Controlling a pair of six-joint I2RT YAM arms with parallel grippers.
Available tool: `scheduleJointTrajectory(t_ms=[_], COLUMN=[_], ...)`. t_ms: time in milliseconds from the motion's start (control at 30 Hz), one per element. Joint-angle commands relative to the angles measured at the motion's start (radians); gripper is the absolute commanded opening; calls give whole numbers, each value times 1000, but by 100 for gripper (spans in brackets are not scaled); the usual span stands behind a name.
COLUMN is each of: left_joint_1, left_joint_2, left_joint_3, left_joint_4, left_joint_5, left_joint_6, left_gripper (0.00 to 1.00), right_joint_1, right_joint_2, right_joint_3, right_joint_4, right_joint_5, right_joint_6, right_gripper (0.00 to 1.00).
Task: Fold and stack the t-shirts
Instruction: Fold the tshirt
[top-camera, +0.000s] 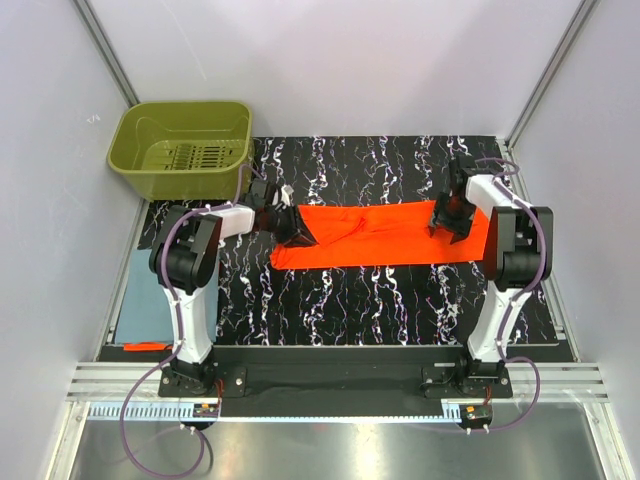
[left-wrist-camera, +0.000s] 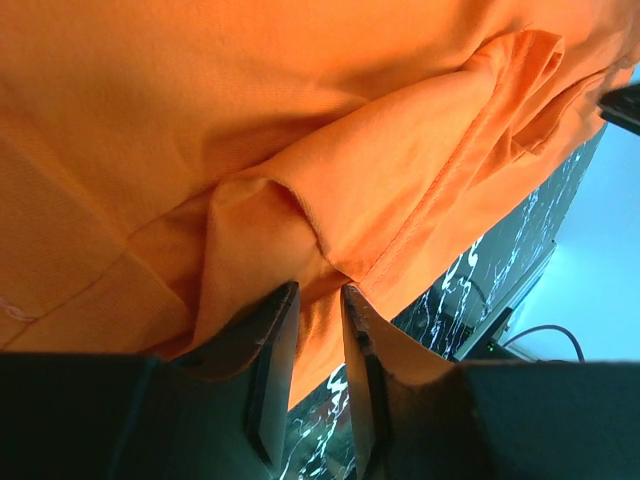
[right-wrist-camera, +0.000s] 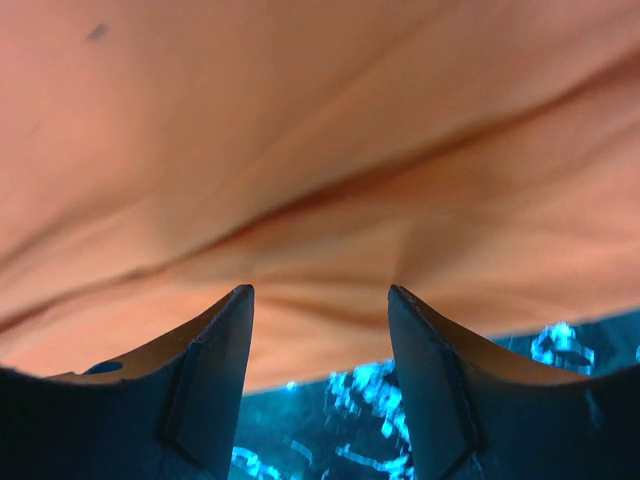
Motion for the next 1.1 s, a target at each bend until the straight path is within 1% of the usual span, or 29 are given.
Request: scheduleJointTrajectory(t_ms=[0, 167, 267, 533, 733, 833, 867, 967, 1067], left_joint_1=[23, 37, 38, 40, 40, 46, 45, 45, 43], left_joint_2=[-35, -34, -40, -50, -41, -34, -34, -60, -89], left_joint_3=[-24, -29, -32, -35, -44, -38, -32, -18, -8], left_joint_4=[-24, -34, -35, -35, -37, -41, -60, -83, -98], left_joint_5=[-15, -18, -18, -14, -9, -3, -1, -15, -14], left_joint_6=[48, 62, 63, 63, 68, 75, 94, 118, 112], left_gripper=[30, 30, 30, 30, 30, 30, 30, 31, 31], right_joint_1=[-44, -94, -116, -170, -243, -269, -274, -274, -271], right_joint_2=[58, 87, 72, 52, 88, 116, 118, 87, 35], right_joint_3=[53, 139, 148, 134, 104, 111, 124, 159, 197], right_joint_4=[62, 56, 48, 45, 71, 74, 71, 41, 4], right_joint_5=[29, 18, 31, 51, 38, 40, 46, 48, 40], right_joint_6=[-31, -34, -45, -45, -30, -33, -30, -14, 24], right_gripper=[63, 63, 64, 64, 64, 68, 72, 74, 74])
